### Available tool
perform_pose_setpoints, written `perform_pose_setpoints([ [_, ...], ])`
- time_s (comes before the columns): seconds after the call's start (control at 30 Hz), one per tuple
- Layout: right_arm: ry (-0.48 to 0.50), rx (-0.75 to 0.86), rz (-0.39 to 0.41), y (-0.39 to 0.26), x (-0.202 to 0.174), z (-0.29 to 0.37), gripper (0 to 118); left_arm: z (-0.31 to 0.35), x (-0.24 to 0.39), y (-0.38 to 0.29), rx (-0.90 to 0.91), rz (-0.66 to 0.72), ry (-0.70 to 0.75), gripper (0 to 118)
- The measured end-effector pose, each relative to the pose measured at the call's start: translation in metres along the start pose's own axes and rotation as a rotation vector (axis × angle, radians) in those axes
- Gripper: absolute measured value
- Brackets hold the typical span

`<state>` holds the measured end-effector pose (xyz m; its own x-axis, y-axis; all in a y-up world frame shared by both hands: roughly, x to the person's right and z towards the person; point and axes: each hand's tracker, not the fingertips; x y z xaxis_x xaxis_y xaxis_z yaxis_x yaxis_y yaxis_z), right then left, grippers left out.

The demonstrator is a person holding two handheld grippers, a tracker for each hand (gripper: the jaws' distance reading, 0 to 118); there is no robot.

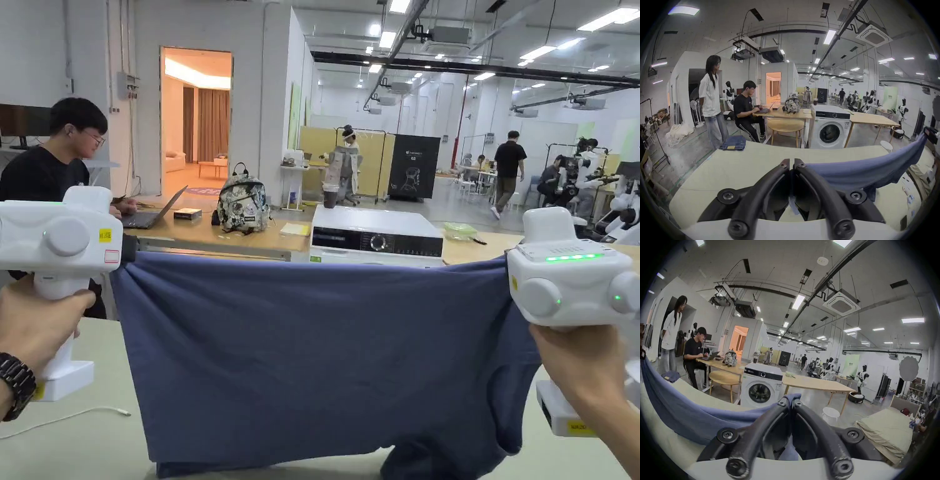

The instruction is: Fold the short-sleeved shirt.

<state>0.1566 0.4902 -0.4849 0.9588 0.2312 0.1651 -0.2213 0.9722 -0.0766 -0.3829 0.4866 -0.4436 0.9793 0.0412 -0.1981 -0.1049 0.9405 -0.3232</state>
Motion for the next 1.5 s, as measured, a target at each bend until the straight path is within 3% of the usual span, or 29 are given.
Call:
perform_pose_setpoints([
  [0.43,0.027,-0.081,0.035,-0.068,0.024,0.116,0,0.087,-0.02,-0.071,-0.019,-0.004,-0.04,0],
  [0.7,0.079,-0.195,0.049,-0.133,0.035,0.181,0,0.142,-0.027,-0.159,-0.072,-0.028,-0.058,0],
  [1.27,0.173,-0.557,0.047,-0.272,0.046,0.287,0,0.216,-0.037,-0.341,-0.462,-0.005,-0.086,0],
  [1.5,0.225,-0.752,0.124,-0.315,0.046,0.302,0,0.212,-0.037,-0.385,-0.646,-0.02,-0.097,0],
])
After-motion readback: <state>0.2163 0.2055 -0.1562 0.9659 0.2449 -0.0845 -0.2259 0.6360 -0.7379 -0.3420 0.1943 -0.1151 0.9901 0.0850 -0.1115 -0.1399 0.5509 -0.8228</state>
